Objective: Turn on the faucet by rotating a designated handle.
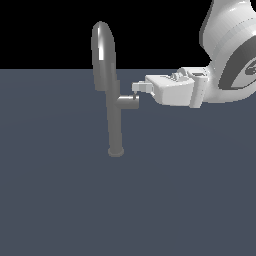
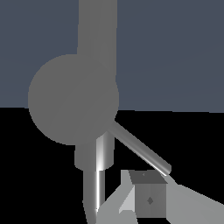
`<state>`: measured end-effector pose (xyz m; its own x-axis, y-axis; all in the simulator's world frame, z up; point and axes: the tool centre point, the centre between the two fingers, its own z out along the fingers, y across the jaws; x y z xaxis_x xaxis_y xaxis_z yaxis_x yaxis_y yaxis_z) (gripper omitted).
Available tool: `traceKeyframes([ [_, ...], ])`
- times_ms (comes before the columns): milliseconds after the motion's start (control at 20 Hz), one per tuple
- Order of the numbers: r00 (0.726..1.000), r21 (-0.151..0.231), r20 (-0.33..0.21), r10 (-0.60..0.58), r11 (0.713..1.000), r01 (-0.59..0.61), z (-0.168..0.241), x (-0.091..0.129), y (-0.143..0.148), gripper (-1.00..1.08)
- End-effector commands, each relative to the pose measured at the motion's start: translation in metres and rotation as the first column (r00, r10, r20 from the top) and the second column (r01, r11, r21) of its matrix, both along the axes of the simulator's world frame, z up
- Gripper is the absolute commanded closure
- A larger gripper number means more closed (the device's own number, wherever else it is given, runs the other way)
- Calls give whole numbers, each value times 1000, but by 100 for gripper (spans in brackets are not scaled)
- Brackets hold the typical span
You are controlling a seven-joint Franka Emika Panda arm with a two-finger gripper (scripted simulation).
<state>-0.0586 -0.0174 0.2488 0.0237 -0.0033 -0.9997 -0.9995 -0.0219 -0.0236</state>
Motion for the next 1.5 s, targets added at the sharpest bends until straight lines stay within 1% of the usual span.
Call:
traceKeyframes([
  [0,1000,1,-8,0,1000,0,-10,-6,0,108],
  [250,1000,3,-22,2,1000,-2,-36,-23,-1,108],
  [300,1000,3,-22,2,1000,-2,-36,-23,-1,108],
  [350,1000,2,11,3,1000,-3,-19,-14,0,108],
  [700,1000,3,-18,2,1000,-2,-63,-22,-1,108],
  [800,1000,3,-22,2,1000,-2,-68,-23,-1,108],
  [850,1000,6,20,7,1000,-7,-45,-14,-1,108],
  [1350,1000,3,-21,2,1000,-2,-96,-7,-1,108],
  [1400,1000,3,-21,2,1000,-2,-96,-7,-1,108],
  [1450,999,12,33,13,1000,-14,-64,0,0,108],
])
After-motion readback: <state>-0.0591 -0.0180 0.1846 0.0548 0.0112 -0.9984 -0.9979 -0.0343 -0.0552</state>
